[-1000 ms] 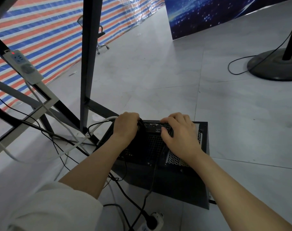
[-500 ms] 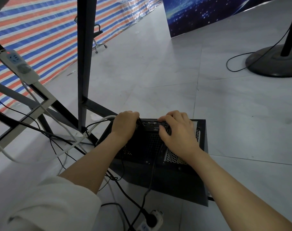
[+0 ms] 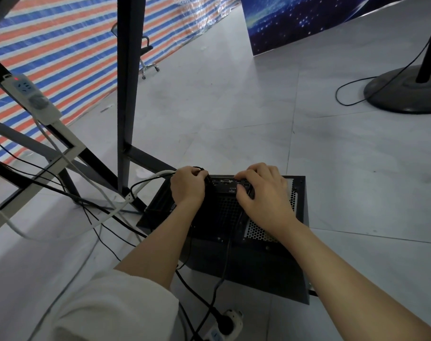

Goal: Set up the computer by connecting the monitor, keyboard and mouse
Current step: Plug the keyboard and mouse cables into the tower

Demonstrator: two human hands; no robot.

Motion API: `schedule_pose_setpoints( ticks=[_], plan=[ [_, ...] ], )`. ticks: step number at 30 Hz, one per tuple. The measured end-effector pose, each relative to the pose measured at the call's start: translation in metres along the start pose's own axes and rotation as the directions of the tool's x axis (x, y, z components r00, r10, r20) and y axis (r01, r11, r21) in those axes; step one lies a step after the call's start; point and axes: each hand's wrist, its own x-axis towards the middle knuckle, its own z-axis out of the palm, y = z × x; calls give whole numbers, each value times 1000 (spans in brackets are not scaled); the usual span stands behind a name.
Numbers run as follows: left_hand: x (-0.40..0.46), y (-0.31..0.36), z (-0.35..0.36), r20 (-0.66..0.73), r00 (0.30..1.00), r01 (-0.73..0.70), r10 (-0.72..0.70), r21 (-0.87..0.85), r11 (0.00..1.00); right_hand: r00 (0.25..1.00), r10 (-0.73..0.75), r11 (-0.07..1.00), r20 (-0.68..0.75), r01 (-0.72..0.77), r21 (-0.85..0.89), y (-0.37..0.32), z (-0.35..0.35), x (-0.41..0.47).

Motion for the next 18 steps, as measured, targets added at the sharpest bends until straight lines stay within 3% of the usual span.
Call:
schedule_pose_setpoints(
  ticks=[4, 7, 13, 15, 18],
  plan=[
    [-3, -1, -7, -3, 990, -138, 139, 119, 983, 1000, 8, 1000, 8, -8, 9, 0, -1, 0],
    [-4, 0, -19, 2, 975, -222, 223, 90, 971, 1000, 13, 1000, 17, -13, 19, -1, -2, 0],
    [14, -4, -38, 195, 956, -261, 220, 219, 940, 999, 22, 1000, 24, -22, 14, -2, -2, 0],
    [14, -8, -39, 248, 917, -376, 311, 281, 883, 999, 23, 1000, 44, -23, 12, -2, -4, 0],
    [13, -15, -34, 270, 827, -562, 493, 430, 706, 998, 21, 1000, 54, -21, 10, -3, -6, 0]
  ],
)
